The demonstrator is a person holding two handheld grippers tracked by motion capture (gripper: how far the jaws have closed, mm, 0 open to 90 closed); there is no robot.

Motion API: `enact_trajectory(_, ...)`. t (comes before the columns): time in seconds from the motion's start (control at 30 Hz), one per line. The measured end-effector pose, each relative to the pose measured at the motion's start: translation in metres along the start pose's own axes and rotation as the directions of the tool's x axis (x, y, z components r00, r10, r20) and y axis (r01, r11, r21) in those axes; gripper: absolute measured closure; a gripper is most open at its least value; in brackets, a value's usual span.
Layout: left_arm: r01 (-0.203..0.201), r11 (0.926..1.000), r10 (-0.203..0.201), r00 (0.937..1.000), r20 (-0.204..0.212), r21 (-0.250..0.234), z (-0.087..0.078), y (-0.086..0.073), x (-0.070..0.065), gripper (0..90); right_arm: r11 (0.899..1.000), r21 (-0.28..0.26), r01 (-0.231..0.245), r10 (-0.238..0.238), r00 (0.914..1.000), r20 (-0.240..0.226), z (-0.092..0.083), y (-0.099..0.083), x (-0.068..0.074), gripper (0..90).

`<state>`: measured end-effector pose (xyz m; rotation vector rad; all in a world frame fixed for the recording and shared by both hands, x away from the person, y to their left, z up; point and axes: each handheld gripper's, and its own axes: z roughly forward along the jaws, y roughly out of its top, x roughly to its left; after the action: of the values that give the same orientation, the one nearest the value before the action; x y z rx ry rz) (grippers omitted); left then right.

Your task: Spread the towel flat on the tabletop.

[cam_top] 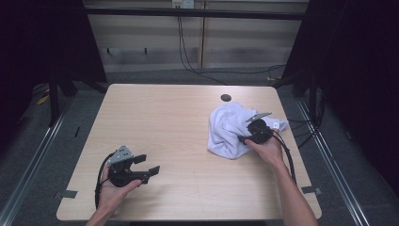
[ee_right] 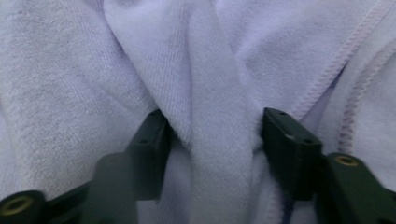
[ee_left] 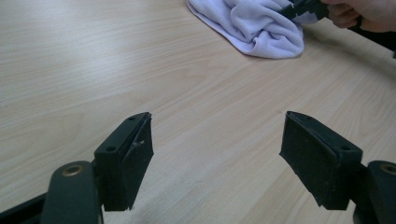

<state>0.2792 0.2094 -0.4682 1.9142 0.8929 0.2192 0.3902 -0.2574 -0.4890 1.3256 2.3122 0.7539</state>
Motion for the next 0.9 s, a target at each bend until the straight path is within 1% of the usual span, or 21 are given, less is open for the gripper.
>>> enact_trajectory(0.03, 0.0, 1.0, 0.0, 1.0, 0.0, 0.0, 0.0, 0.0, 0.0, 24.8, 1.0, 0.0, 0.0, 0.0, 1.0, 0.0, 0.0, 0.0, 0.0, 46.1)
enact_trajectory(0.07, 0.01, 0.9999, -0.01, 0.9999, -0.013, -0.004, -0.002, -0.001, 0.002, 24.8, 1.0, 0.016, -0.001, 0.001, 1.0, 0.002, -0.002, 0.0, 0.001, 54.7)
enact_trajectory(0.1, 0.012, 0.9999, -0.012, 0.9998, -0.015, -0.004, -0.003, -0.001, 0.003, 24.8, 1.0, 0.018, -0.005, 0.005, 1.0, -0.004, -0.004, 0.0, 0.001, 60.0)
enact_trajectory(0.13, 0.014, 0.9999, -0.014, 0.9998, -0.013, -0.009, -0.003, -0.001, 0.004, 24.7, 1.0, 0.017, -0.022, 0.023, 0.9995, -0.02, -0.006, -0.001, 0.001, 62.5)
enact_trajectory(0.17, 0.012, 0.9999, -0.012, 0.9998, -0.016, -0.007, -0.004, -0.001, 0.004, 24.7, 1.0, 0.009, -0.022, 0.022, 0.999, -0.039, -0.007, -0.003, 0.001, 64.9)
enact_trajectory(0.2, 0.012, 0.9999, -0.012, 0.9998, -0.016, -0.007, -0.004, -0.001, 0.004, 24.7, 1.0, 0.009, -0.022, 0.022, 0.999, -0.039, -0.007, -0.003, 0.001, 64.9)
enact_trajectory(0.23, 0.01, 0.9999, -0.01, 0.9997, -0.02, -0.003, -0.004, -0.002, 0.004, 24.7, 0.999, -0.003, -0.033, 0.033, 0.9976, -0.062, -0.008, -0.005, 0.002, 66.6)
enact_trajectory(0.27, 0.011, 0.9999, -0.011, 0.9998, -0.019, -0.002, -0.003, -0.001, 0.005, 24.5, 0.998, -0.022, -0.058, 0.055, 0.9935, -0.1, -0.011, -0.01, 0.005, 68.0)
enact_trajectory(0.3, 0.013, 0.9999, -0.013, 0.9998, -0.015, -0.001, -0.003, -0.001, 0.005, 24.5, 0.998, -0.022, -0.058, 0.055, 0.9935, -0.1, -0.011, -0.01, 0.005, 68.0)
enact_trajectory(0.37, 0.01, 0.9999, -0.01, 0.9998, -0.018, 0.004, -0.001, -0.001, 0.004, 24.5, 0.997, -0.045, -0.067, 0.06, 0.9883, -0.14, -0.012, -0.014, 0.009, 68.8)
enact_trajectory(0.4, 0.012, 0.9999, -0.012, 0.9998, -0.015, 0.002, 0.0, -0.001, 0.004, 24.5, 0.996, -0.053, -0.066, 0.057, 0.9857, -0.158, -0.014, -0.016, 0.014, 69.0)
enact_trajectory(0.47, 0.006, 0.9999, -0.006, 0.9999, -0.015, 0.009, 0.002, -0.001, 0.003, 24.6, 0.997, -0.06, -0.051, 0.04, 0.985, -0.168, -0.015, -0.017, 0.021, 69.0)
enact_trajectory(0.5, 0.002, 0.9999, -0.002, 0.9998, -0.021, 0.01, 0.003, 0.0, 0.003, 26.1, 0.997, -0.062, -0.039, 0.027, 0.982, -0.187, -0.016, -0.018, 0.032, 68.9)
enact_trajectory(0.53, -0.004, 0.9999, 0.004, 0.9997, -0.023, 0.014, 0.005, 0.001, 0.002, 26.6, 0.997, -0.07, -0.03, 0.016, 0.9804, -0.196, -0.016, -0.019, 0.037, 68.8)
enact_trajectory(0.57, -0.006, 0.9998, 0.007, 0.9997, -0.023, 0.017, 0.007, 0.002, 0.002, 26.6, 0.997, -0.07, -0.03, 0.016, 0.9804, -0.196, -0.016, -0.019, 0.037, 68.8)
enact_trajectory(0.67, -0.015, 0.9993, 0.015, 0.9999, -0.001, 0.035, 0.011, 0.003, 0.001, 27.3, 0.997, -0.079, -0.017, -0.003, 0.9706, -0.241, -0.016, -0.019, 0.049, 68.8)
enact_trajectory(0.7, -0.016, 0.9991, 0.016, 0.9998, 0.01, 0.04, 0.012, 0.003, 0.001, 27.4, 0.996, -0.084, -0.003, -0.019, 0.9672, -0.253, -0.017, -0.02, 0.055, 68.6)
enact_trajectory(0.77, -0.02, 0.9989, 0.019, 0.9997, 0.013, 0.042, 0.013, 0.003, 0.001, 27.4, 0.996, -0.093, -0.01, -0.016, 0.9623, -0.271, -0.017, -0.021, 0.062, 68.4)
enact_trajectory(0.8, -0.02, 0.9988, 0.019, 0.9997, 0.018, 0.045, 0.013, 0.003, 0.002, 27.4, 0.996, -0.093, -0.01, -0.016, 0.9623, -0.271, -0.017, -0.021, 0.062, 68.4)
enact_trajectory(0.83, -0.017, 0.9989, 0.016, 0.9996, 0.024, 0.044, 0.013, 0.004, 0.002, 27.3, 0.996, -0.093, -0.004, -0.022, 0.9596, -0.28, -0.018, -0.022, 0.065, 68.2)
enact_trajectory(0.9, -0.012, 0.999, 0.011, 0.9994, 0.032, 0.042, 0.014, 0.005, 0.002, 27.4, 0.995, -0.103, 0.012, -0.044, 0.9491, -0.312, -0.018, -0.022, 0.076, 67.8)
